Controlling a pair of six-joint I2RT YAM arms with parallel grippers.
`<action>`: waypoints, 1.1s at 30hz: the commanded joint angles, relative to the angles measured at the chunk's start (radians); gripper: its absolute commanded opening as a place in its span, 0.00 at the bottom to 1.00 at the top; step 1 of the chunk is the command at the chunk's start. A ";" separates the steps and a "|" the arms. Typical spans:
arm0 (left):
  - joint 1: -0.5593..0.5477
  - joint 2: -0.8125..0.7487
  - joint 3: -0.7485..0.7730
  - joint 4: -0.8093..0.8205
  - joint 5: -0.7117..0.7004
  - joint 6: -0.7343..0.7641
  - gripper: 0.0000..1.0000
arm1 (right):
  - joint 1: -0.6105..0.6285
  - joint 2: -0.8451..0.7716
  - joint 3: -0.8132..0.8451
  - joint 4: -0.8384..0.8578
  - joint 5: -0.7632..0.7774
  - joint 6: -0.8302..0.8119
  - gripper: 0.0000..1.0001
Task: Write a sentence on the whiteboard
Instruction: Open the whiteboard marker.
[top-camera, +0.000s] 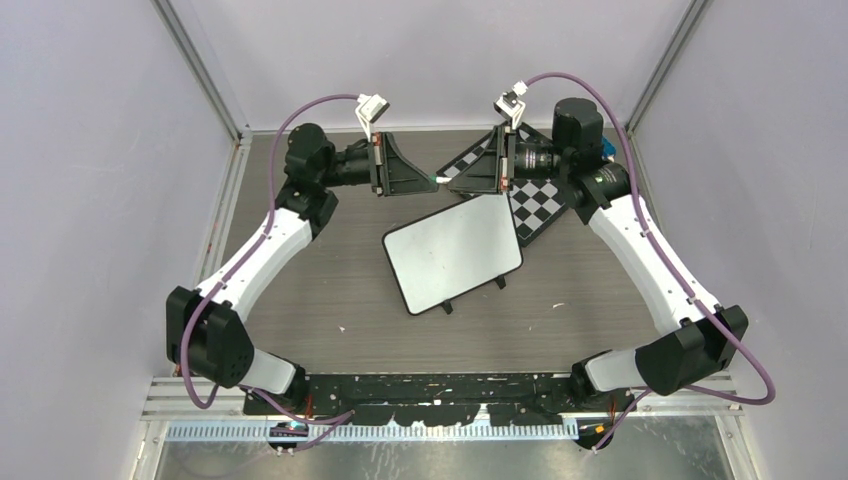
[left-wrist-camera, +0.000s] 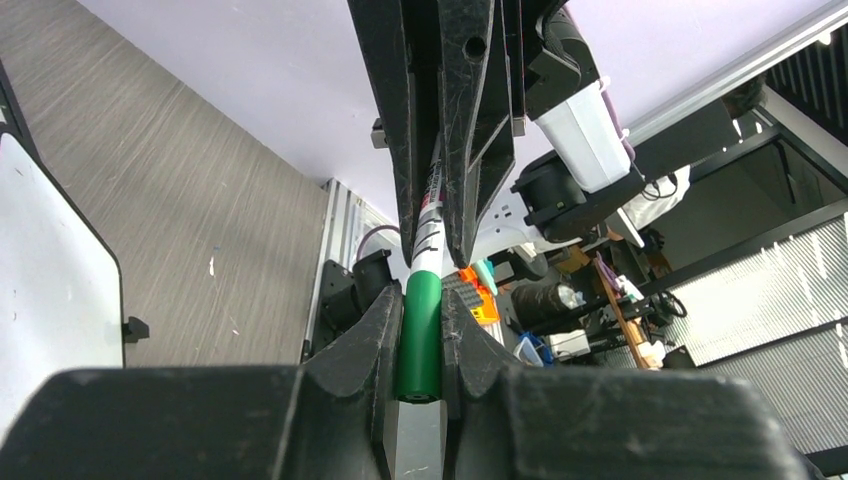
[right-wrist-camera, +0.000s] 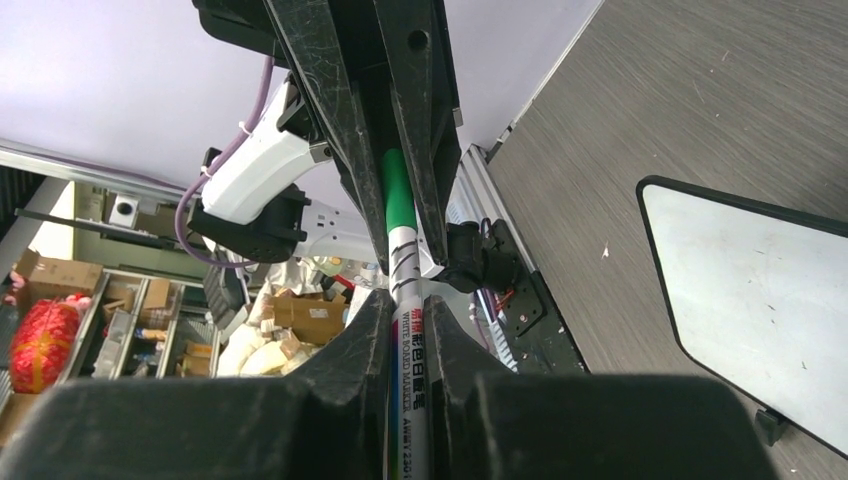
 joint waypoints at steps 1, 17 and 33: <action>0.084 -0.037 -0.034 0.043 0.008 -0.020 0.00 | -0.023 -0.041 0.013 0.045 -0.002 0.001 0.00; 0.589 -0.056 0.089 -1.091 -0.159 0.998 0.00 | -0.191 -0.070 0.094 -0.491 0.107 -0.467 0.00; 0.569 0.126 -0.129 -1.263 -0.935 1.441 0.00 | -0.191 -0.051 0.118 -0.781 0.581 -0.780 0.00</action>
